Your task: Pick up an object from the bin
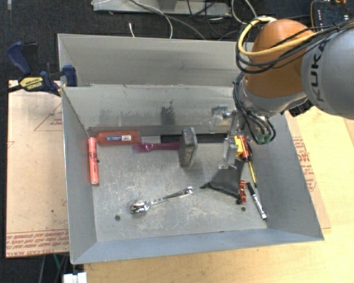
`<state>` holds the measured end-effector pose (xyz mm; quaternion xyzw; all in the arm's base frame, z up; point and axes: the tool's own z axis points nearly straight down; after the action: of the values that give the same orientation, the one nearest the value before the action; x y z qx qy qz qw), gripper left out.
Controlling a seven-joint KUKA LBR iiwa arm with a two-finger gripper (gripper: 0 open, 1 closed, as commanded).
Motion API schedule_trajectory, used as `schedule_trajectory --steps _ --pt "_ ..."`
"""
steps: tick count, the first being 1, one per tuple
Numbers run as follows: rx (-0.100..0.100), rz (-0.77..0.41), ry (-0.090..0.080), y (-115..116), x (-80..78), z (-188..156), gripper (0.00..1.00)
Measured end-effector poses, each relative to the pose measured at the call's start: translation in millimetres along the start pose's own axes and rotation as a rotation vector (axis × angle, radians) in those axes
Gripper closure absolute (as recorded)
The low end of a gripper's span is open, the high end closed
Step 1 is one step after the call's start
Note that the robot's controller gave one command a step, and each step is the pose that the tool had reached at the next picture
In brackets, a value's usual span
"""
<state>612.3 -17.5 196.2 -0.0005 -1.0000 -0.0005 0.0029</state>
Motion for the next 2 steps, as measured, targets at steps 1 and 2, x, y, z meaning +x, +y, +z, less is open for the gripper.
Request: schedule_trajectory --steps 1,2 --pt "0.0 -0.001 -0.008 0.1 -1.5 -4.7 0.0" --pt "0.002 -0.42 -0.01 -58.9 12.4 90.9 0.0"
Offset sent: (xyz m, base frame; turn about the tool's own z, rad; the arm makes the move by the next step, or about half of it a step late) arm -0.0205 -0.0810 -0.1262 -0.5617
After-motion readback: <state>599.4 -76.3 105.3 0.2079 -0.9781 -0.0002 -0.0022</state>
